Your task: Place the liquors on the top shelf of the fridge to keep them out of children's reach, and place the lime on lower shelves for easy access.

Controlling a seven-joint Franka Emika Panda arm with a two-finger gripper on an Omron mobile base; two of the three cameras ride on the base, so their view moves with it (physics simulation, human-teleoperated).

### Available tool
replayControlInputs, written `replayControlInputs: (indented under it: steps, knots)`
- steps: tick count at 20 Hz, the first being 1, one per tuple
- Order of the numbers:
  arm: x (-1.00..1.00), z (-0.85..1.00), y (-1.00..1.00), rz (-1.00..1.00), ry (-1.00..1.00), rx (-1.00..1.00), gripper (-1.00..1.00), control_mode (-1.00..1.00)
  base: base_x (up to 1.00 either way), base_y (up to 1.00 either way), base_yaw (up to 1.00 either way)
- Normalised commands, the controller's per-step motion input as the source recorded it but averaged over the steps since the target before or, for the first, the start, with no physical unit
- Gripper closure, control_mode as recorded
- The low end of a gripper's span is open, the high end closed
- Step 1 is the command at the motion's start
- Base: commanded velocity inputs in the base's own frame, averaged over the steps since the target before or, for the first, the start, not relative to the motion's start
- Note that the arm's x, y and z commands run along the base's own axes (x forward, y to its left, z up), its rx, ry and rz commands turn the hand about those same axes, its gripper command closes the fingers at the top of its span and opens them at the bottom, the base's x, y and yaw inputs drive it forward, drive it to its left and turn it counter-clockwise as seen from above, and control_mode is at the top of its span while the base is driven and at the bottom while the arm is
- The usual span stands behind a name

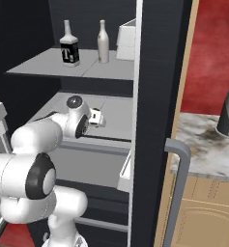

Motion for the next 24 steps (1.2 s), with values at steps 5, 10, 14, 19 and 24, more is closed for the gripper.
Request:
replayControlInputs:
  steps: [5,10,14,19,24]
  knots:
    - [-0.85,0.56,0.00,0.00,0.00,-0.01,-1.00,-1.00,0.00,0.00,0.00]
    - [-0.93,0.61,0.00,0.00,0.00,-0.01,-1.00,-1.00,0.00,0.00,0.00]
    - [-0.94,0.66,0.00,0.00,0.00,-0.02,-1.00,-1.00,0.00,0.00,0.00]
    - [-0.82,0.71,0.00,0.00,0.00,-0.02,-1.00,-1.00,0.00,0.00,0.00]
    - [-0.67,0.73,0.00,0.00,0.00,-0.02,-1.00,-1.00,0.00,0.00,0.00]
